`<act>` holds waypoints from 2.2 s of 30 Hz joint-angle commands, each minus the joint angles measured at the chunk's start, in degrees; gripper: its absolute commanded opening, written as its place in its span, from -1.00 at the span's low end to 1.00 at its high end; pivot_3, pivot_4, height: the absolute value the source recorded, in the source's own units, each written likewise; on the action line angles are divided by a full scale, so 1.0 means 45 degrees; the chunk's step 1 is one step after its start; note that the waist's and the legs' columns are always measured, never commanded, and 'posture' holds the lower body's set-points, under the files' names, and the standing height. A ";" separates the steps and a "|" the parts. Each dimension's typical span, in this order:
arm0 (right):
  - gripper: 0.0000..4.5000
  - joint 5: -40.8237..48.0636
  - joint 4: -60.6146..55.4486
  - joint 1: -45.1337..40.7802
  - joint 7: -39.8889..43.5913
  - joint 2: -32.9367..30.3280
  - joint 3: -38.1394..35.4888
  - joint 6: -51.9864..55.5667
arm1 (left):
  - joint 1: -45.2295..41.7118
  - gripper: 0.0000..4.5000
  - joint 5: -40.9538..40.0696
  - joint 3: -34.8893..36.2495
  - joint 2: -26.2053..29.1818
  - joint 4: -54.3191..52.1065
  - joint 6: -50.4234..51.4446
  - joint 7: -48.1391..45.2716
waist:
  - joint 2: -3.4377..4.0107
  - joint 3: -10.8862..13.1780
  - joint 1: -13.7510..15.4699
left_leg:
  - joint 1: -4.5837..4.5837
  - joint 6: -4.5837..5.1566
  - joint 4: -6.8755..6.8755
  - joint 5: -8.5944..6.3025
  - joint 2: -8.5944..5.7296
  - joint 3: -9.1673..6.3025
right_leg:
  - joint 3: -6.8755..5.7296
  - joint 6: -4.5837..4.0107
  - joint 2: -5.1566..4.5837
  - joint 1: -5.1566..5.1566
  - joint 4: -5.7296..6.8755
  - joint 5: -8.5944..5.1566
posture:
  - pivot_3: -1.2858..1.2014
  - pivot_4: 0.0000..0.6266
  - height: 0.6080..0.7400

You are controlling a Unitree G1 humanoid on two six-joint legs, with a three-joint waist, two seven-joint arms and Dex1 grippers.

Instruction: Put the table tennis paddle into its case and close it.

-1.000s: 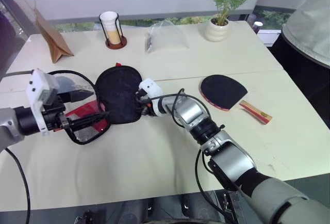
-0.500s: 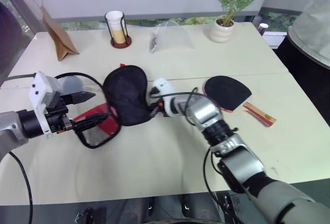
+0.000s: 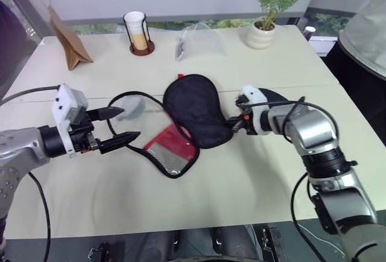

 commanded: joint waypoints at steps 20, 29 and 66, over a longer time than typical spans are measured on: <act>-0.99 0.0828 -0.0002 0.0150 -0.0322 -0.1233 -0.0262 -0.0269 | -0.0603 1.00 0.0176 -0.0556 -0.0354 -0.0206 -0.0212 0.0125 | -0.0004 0.0003 0.0018 | -0.0013 0.0005 0.0031 -0.0002 0.0000 0.0001 | -0.0009 -0.0003 -0.0009 0.0003 -0.0002 -0.0001 | 0.03 -0.52 0.91; -0.41 0.0563 0.1243 -0.0494 0.0090 -0.1335 0.0082 -0.1071 | -0.0826 1.00 0.0290 -0.0789 -0.0493 -0.0065 -0.0327 0.0144 | -0.0007 0.0005 0.0021 | -0.0016 0.0010 0.0041 -0.0004 0.0001 -0.0001 | -0.0010 -0.0002 -0.0003 0.0008 -0.0001 0.0000 | 0.03 -0.52 0.91; 0.19 -0.1423 0.6275 0.1655 0.2704 -0.5053 -0.0988 -0.7192 | -0.1915 1.00 0.0982 -0.2043 -0.0767 0.0742 -0.0821 -0.0745 | -0.0023 0.0016 0.0211 | -0.0006 0.0029 0.0094 -0.0016 0.0014 0.0025 | -0.0014 -0.0016 -0.0002 0.0052 -0.0018 -0.0008 | 0.03 -0.52 0.91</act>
